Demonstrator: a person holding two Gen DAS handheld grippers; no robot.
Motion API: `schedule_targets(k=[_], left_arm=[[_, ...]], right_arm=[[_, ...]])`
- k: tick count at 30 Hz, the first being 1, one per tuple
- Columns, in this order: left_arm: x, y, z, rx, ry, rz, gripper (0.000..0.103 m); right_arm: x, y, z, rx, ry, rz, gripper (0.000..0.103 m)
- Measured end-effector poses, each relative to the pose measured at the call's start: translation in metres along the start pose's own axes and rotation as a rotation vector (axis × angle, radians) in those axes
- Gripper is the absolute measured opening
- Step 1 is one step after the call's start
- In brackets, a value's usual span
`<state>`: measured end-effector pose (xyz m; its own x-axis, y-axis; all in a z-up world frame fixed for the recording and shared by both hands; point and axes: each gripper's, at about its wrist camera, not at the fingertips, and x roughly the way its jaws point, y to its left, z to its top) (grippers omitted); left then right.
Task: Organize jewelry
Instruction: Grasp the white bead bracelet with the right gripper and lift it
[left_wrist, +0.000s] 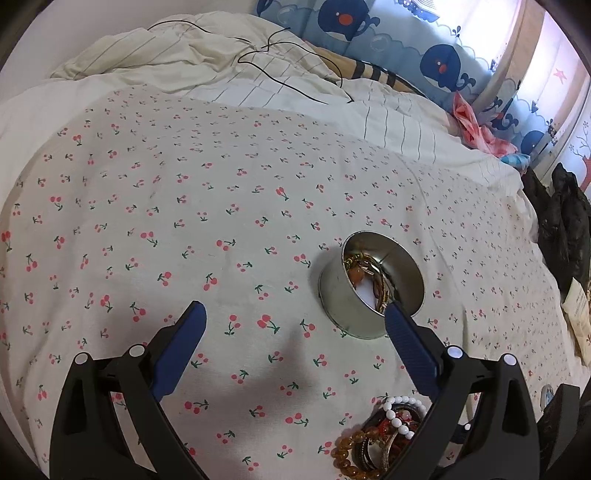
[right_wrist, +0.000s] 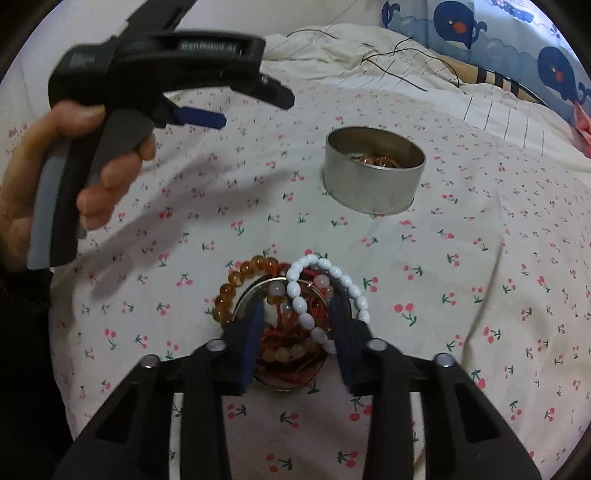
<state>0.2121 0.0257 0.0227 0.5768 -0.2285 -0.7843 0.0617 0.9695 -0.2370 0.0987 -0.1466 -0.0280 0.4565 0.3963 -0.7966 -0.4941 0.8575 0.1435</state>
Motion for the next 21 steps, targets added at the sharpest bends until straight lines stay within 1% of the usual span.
schedule_targets(k=[1, 2, 4, 6, 9, 12, 15, 17, 19, 21], left_arm=[[0.0, 0.0, 0.0, 0.0, 0.0, 0.0, 0.093], [0.0, 0.0, 0.0, -0.002, 0.0, -0.001, 0.093], [0.0, 0.0, 0.0, -0.005, 0.0, -0.002, 0.093], [0.0, 0.0, 0.0, -0.007, 0.002, -0.003, 0.094], [0.0, 0.0, -0.001, -0.005, 0.003, -0.004, 0.094], [0.001, -0.002, -0.001, 0.003, 0.008, -0.005, 0.094], [0.002, -0.006, -0.003, 0.024, 0.024, -0.014, 0.094], [0.004, -0.012, -0.007, 0.072, 0.055, -0.032, 0.094], [0.006, -0.022, -0.013, 0.143, 0.089, -0.043, 0.094], [0.01, -0.034, -0.022, 0.23, 0.143, -0.065, 0.094]], right_arm=[[-0.001, 0.0, 0.001, 0.008, -0.001, 0.0, 0.018], [-0.001, -0.003, 0.001, 0.017, -0.001, 0.004, 0.013], [-0.002, -0.006, 0.001, 0.029, -0.007, 0.002, 0.009], [-0.004, -0.009, 0.002, 0.042, -0.021, 0.008, 0.009], [-0.01, -0.019, 0.004, 0.098, -0.052, 0.029, 0.009], [-0.016, -0.033, 0.007, 0.173, -0.089, 0.017, 0.009], [-0.025, -0.06, 0.006, 0.288, -0.132, -0.021, 0.009], [-0.027, -0.074, 0.004, 0.351, -0.139, -0.038, 0.009], [-0.027, -0.088, 0.002, 0.413, -0.136, -0.061, 0.009], [-0.024, -0.1, 0.0, 0.466, -0.117, -0.074, 0.009]])
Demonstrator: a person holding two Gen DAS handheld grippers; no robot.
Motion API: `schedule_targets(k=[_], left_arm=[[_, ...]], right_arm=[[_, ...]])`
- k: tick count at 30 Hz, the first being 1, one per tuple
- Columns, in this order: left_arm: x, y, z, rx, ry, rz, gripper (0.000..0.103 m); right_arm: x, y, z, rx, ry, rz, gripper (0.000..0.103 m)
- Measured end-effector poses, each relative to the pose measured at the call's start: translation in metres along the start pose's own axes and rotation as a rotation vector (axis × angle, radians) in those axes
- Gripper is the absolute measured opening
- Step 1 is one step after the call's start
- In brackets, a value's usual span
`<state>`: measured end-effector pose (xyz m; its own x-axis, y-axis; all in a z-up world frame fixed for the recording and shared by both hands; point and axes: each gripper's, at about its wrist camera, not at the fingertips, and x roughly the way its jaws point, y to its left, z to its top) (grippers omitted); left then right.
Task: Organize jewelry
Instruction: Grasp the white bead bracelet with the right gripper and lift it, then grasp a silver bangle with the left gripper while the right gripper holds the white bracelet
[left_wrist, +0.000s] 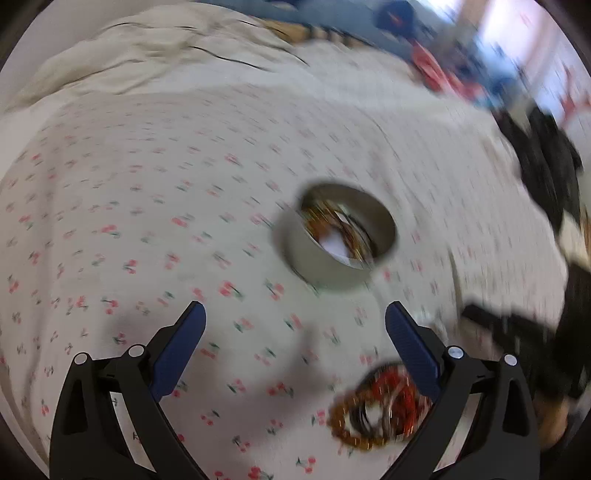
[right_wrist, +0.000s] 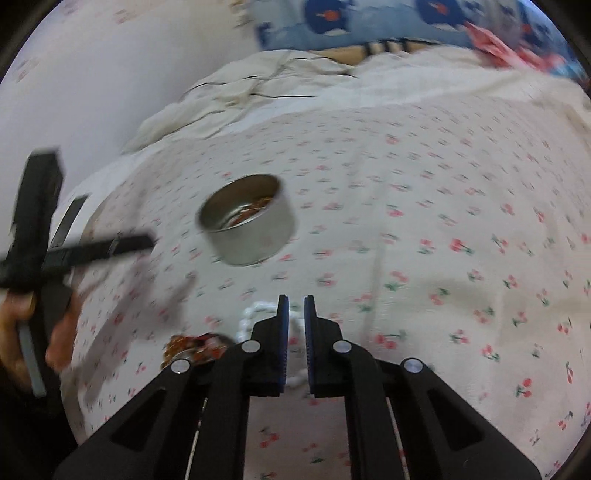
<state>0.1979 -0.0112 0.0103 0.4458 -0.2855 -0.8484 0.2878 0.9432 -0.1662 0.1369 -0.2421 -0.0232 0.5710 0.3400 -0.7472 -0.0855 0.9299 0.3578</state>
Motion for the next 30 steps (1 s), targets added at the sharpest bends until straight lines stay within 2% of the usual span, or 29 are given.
schedule_targets(k=[2, 5, 6, 7, 8, 12, 14, 16, 18, 21, 24, 26, 30], left_arm=[[0.003, -0.01, -0.005, 0.056, 0.038, -0.032, 0.094], [-0.001, -0.022, -0.018, 0.132, 0.062, -0.058, 0.094], [-0.006, -0.024, -0.026, 0.153, 0.058, -0.065, 0.094], [-0.01, -0.024, -0.033, 0.162, 0.047, -0.068, 0.094], [-0.017, -0.022, -0.045, 0.169, 0.022, -0.077, 0.094], [-0.032, -0.024, -0.076, 0.155, -0.034, -0.094, 0.094], [-0.035, -0.032, -0.085, 0.171, -0.058, -0.095, 0.094], [-0.04, -0.039, -0.091, 0.186, -0.093, -0.091, 0.091], [-0.039, -0.046, -0.095, 0.184, -0.096, -0.119, 0.085], [-0.036, -0.053, -0.102, 0.145, -0.108, -0.162, 0.076], [-0.028, -0.055, -0.104, 0.09, -0.119, -0.171, 0.069], [-0.024, -0.055, -0.105, 0.056, -0.119, -0.201, 0.066], [-0.02, -0.061, -0.106, 0.046, -0.148, -0.189, 0.065]], right_arm=[[0.003, -0.009, 0.001, 0.037, 0.024, -0.01, 0.009], [0.009, -0.013, -0.001, 0.068, 0.078, 0.039, 0.01], [0.009, -0.01, -0.003, 0.056, 0.08, 0.036, 0.021], [0.01, -0.006, -0.004, 0.039, 0.079, 0.03, 0.041], [0.01, -0.002, -0.006, 0.021, 0.077, 0.019, 0.047], [0.017, 0.012, -0.012, -0.066, 0.078, -0.083, 0.048], [0.019, 0.012, -0.014, -0.074, 0.078, -0.095, 0.048], [0.018, 0.011, -0.015, -0.069, 0.072, -0.093, 0.048], [0.017, 0.009, -0.015, -0.059, 0.073, -0.087, 0.048], [0.018, 0.008, -0.014, -0.044, 0.075, -0.077, 0.05], [0.018, 0.008, -0.014, -0.041, 0.077, -0.072, 0.052], [0.019, 0.009, -0.014, -0.036, 0.078, -0.069, 0.054], [0.019, 0.011, -0.014, -0.032, 0.079, -0.063, 0.057]])
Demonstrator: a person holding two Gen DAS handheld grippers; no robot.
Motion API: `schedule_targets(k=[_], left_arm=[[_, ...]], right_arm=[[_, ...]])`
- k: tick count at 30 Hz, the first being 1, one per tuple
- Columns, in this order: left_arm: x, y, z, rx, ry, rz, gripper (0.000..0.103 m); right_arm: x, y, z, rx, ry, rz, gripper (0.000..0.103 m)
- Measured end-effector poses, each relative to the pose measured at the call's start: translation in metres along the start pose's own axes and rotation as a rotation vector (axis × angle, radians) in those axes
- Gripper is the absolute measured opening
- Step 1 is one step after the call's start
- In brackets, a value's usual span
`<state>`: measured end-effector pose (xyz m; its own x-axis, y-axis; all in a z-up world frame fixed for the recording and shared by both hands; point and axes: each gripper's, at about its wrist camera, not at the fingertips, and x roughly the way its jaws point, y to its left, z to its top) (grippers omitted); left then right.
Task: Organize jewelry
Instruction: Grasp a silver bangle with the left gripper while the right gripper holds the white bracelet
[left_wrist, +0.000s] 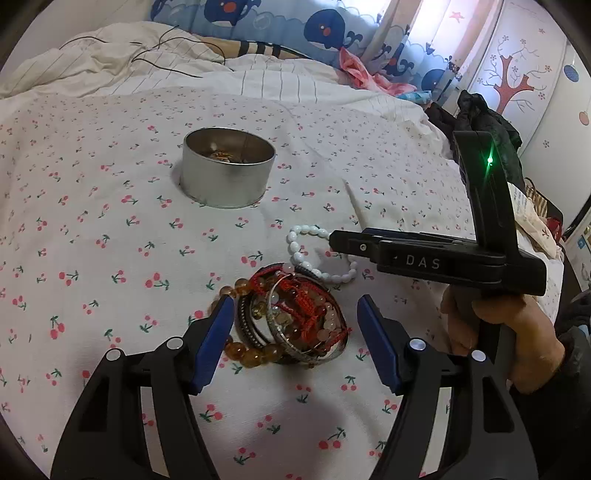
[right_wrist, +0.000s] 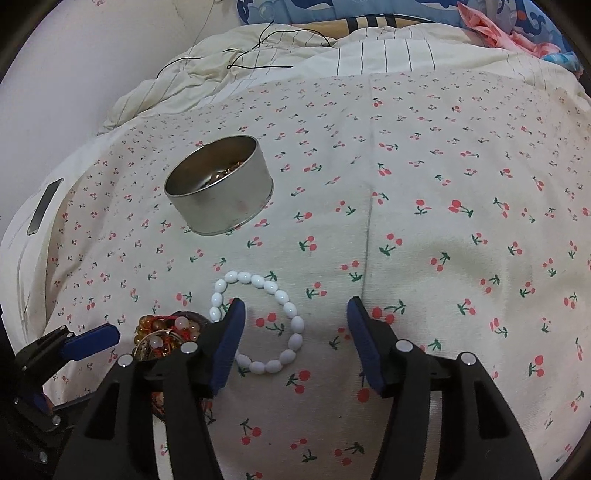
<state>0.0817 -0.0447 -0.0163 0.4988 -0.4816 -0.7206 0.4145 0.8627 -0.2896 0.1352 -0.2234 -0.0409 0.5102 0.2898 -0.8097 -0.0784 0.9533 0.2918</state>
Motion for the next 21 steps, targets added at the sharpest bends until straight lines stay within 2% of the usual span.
schedule_targets(k=[2, 5, 6, 10, 12, 15, 21], left_arm=[[0.002, 0.0, -0.001, -0.014, -0.009, 0.008, 0.064], [0.007, 0.0, -0.001, -0.009, 0.006, 0.005, 0.036], [0.009, -0.002, -0.002, 0.01, 0.011, 0.015, 0.03], [0.01, -0.001, -0.001, 0.021, 0.014, 0.035, 0.024], [0.01, 0.002, -0.001, 0.012, 0.021, 0.049, 0.016], [0.014, 0.007, -0.002, 0.003, 0.045, 0.067, 0.011], [0.018, 0.012, -0.003, -0.018, 0.079, 0.066, 0.009]], right_arm=[[0.0, 0.0, 0.0, 0.003, 0.0, 0.003, 0.058], [0.0, 0.0, 0.0, 0.006, 0.002, 0.005, 0.06], [0.001, 0.001, 0.0, 0.005, 0.002, 0.005, 0.061], [0.001, 0.002, 0.0, -0.001, 0.002, 0.001, 0.064], [0.001, 0.002, 0.0, -0.002, 0.002, 0.0, 0.064], [0.002, 0.002, 0.0, -0.002, 0.002, 0.001, 0.064], [0.002, 0.001, 0.0, 0.0, 0.003, 0.007, 0.064]])
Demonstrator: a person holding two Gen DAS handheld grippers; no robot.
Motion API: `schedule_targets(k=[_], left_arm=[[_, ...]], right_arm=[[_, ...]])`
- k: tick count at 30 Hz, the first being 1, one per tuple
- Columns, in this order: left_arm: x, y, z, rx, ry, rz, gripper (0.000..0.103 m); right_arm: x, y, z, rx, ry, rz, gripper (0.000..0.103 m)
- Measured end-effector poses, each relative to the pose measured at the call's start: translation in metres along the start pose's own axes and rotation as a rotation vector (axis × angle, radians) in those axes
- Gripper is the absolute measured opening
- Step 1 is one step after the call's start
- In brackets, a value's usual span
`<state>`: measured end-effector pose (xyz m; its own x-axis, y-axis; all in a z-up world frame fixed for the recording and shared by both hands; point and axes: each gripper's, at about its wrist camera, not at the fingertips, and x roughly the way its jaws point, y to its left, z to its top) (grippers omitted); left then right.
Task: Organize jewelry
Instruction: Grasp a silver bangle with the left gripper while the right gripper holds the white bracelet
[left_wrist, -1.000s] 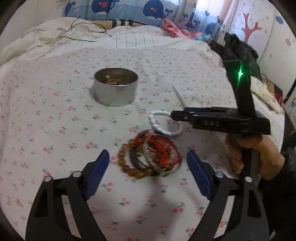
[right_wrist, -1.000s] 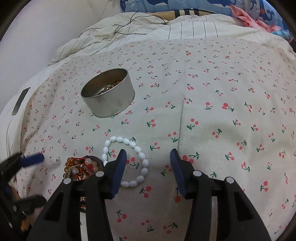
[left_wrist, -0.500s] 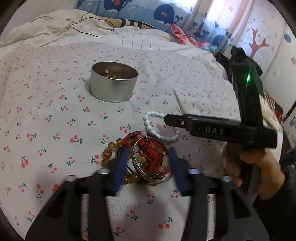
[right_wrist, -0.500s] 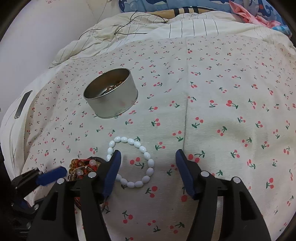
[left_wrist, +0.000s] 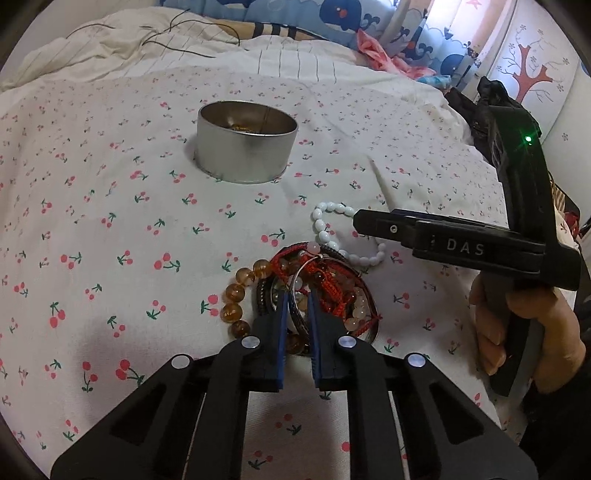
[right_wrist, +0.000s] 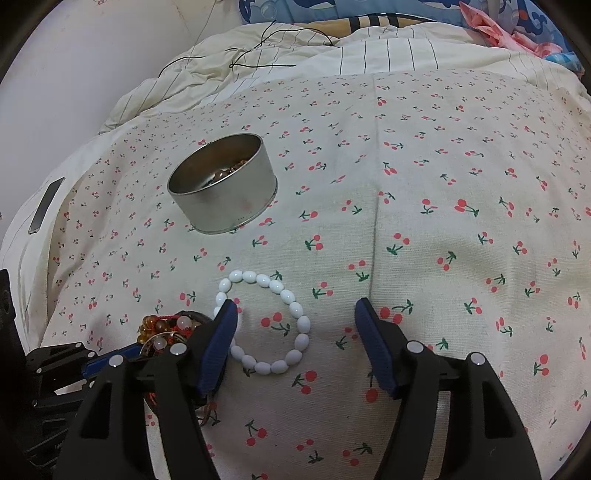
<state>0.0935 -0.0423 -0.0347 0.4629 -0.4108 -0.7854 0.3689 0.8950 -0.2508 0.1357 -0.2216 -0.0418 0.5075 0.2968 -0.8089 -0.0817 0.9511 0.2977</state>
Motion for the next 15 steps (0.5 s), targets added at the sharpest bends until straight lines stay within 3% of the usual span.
schedule_targets(k=[7, 15], left_arm=[[-0.021, 0.001, 0.008, 0.012, -0.061, -0.023, 0.004], [-0.043, 0.033, 0.045, -0.064, -0.146, -0.013, 0.004]], right_arm=[[0.001, 0.003, -0.001, -0.025, 0.005, -0.014, 0.064], [0.009, 0.011, -0.004, -0.095, 0.016, -0.073, 0.064]])
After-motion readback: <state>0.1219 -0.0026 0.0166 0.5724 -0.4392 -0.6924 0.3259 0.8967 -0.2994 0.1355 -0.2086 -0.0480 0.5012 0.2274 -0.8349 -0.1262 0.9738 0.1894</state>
